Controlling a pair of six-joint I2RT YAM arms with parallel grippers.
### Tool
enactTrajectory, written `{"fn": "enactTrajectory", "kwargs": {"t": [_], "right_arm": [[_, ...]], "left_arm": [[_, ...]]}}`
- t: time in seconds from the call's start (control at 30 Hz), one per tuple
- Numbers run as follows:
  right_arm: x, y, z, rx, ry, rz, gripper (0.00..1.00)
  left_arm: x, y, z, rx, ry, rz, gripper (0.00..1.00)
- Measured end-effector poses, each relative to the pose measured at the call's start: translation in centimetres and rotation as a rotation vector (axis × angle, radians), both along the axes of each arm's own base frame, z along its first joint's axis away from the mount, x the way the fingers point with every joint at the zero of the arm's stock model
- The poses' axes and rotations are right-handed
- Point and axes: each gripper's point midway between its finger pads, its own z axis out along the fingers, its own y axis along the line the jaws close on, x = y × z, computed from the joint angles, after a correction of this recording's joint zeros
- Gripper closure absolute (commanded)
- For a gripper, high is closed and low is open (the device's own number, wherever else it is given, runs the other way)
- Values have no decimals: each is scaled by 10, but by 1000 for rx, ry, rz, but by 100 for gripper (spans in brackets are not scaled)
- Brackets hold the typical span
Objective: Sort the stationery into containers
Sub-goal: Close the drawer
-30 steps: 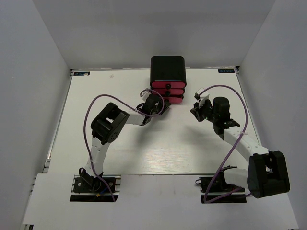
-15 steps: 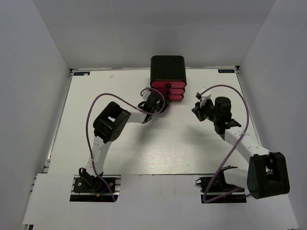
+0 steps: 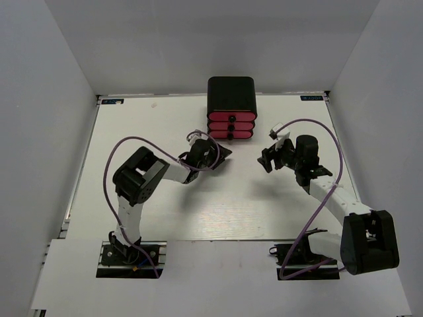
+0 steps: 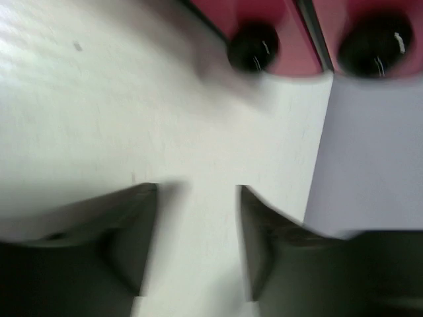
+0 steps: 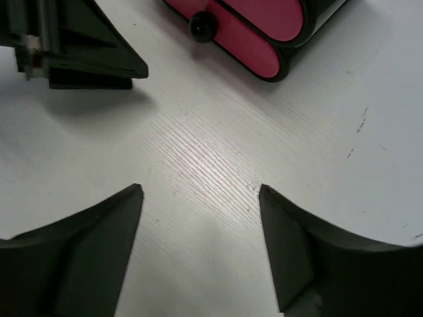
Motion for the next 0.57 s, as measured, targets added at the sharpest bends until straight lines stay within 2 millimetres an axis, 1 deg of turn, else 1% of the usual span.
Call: {"fn": "enactTrajectory", "kwargs": {"t": [0.07, 0.1, 0.13, 0.17, 0.2, 0.23, 0.3, 0.33, 0.37, 0.5, 0.57], "right_arm": [[-1, 0, 0, 4, 7, -2, 14], [-2, 0, 0, 5, 10, -6, 14], [-2, -1, 1, 11, 13, -13, 10], [-2, -1, 2, 21, 21, -27, 10], [-1, -3, 2, 28, 27, -47, 10], [0, -4, 2, 35, 38, -67, 10], [0, -8, 1, 46, 68, -115, 10], [1, -10, 1, 50, 80, -134, 10], [1, -12, 2, 53, 91, -151, 10], [3, -14, 9, 74, 109, -195, 10], [0, -15, 12, 78, 114, -198, 10]], "left_arm": [[-19, 5, 7, 23, -21, -62, 27], [-31, 10, 11, 36, -36, -94, 23], [-42, 15, 16, 50, -54, -128, 21], [-53, 19, 21, 64, -72, -161, 19], [-62, 24, 28, 77, -95, -189, 19], [-70, 28, 36, 92, -120, -217, 9], [-84, 37, 59, 118, -192, -259, 7], [-89, 42, 72, 128, -233, -272, 5], [-94, 47, 85, 140, -270, -280, 0], [-108, 71, 134, 185, -420, -268, 0], [-112, 83, 153, 214, -478, -248, 0]]}}
